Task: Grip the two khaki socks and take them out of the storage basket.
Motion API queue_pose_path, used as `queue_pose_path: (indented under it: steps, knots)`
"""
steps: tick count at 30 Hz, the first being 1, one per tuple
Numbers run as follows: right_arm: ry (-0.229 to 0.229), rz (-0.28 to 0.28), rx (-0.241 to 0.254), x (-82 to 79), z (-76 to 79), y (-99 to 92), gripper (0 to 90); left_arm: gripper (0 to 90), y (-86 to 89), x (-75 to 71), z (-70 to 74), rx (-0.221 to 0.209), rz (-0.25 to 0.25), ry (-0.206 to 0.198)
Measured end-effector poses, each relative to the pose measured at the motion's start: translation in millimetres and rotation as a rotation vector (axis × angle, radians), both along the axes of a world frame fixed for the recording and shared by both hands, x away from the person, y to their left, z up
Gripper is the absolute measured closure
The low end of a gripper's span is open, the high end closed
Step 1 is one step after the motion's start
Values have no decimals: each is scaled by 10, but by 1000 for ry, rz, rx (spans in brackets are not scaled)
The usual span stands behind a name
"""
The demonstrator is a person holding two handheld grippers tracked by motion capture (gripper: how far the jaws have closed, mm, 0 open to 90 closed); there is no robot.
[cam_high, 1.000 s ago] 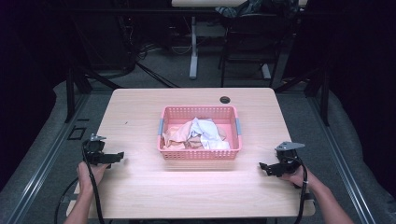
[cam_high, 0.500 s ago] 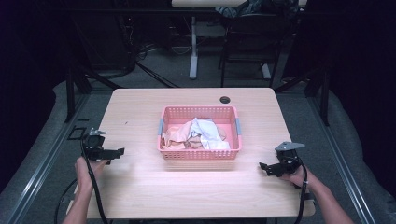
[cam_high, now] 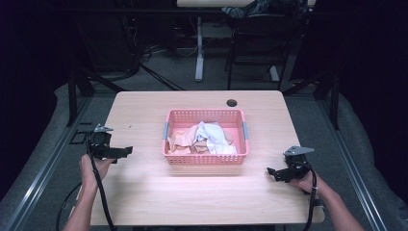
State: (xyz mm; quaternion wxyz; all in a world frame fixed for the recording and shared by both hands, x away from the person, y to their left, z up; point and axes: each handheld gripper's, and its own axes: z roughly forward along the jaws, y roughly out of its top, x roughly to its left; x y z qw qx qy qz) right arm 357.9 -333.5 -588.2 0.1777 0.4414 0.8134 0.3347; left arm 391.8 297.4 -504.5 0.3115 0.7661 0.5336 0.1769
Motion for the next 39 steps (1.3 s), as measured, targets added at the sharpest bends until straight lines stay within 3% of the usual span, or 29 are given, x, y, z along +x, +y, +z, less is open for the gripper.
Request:
queue_pose_path:
  steps: [21, 33, 39]
  knots:
    - [0, 0, 0, -1, 0, 0, 0, 7, -521, 232, 494, 24, -116, -24]
    - [0, -1, 1, -1, 0, 0, 0, 13, -842, 351, 603, 46, -189, -19]
    - [0, -1, 1, 0, 0, 0, 0, 18, -1087, 430, 611, 58, -232, -8]
